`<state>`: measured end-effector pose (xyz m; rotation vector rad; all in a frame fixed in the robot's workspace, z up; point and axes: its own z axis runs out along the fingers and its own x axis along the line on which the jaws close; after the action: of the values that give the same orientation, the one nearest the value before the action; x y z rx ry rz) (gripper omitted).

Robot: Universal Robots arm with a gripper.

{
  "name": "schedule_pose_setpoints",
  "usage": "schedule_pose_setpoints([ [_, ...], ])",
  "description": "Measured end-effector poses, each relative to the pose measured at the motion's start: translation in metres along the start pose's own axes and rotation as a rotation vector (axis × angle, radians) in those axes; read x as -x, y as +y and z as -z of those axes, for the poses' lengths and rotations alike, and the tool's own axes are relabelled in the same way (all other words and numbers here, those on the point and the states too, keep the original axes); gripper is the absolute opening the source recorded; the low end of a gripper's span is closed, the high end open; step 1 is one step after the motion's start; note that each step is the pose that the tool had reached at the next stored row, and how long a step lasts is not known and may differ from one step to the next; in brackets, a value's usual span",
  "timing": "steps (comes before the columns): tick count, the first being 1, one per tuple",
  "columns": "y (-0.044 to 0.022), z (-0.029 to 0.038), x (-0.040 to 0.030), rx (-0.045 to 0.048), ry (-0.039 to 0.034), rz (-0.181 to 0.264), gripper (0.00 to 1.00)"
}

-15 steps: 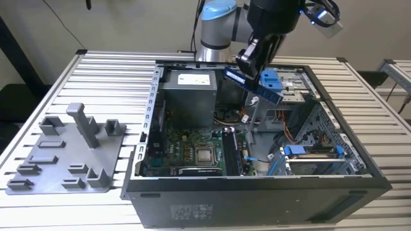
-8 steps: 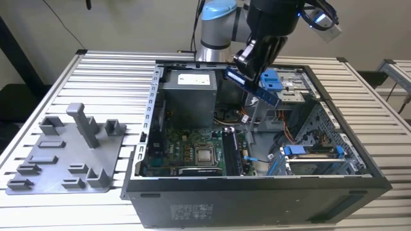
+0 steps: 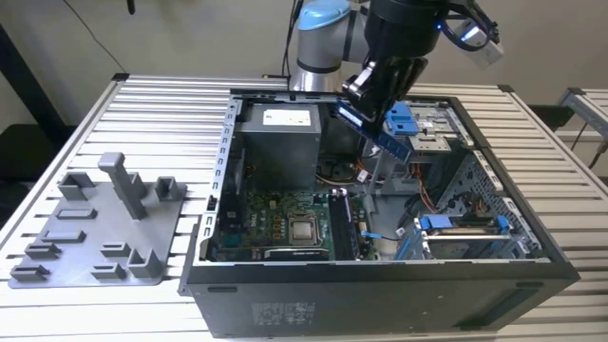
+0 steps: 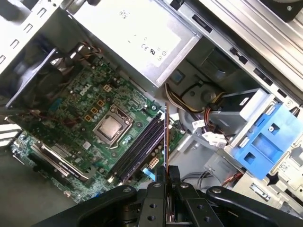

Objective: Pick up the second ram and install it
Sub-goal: 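Insert the second ram into the second slot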

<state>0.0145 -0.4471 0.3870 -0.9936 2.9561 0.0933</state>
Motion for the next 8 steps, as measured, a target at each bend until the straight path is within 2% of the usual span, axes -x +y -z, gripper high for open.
schedule_pose_setpoints([
  [5,-0.0001,-0.0014,-0.0001,-0.0012,-0.0015,-0.057,0.14],
  [8,-0.0001,-0.0016,-0.0001,-0.0016,-0.0017,-0.069,0.14],
])
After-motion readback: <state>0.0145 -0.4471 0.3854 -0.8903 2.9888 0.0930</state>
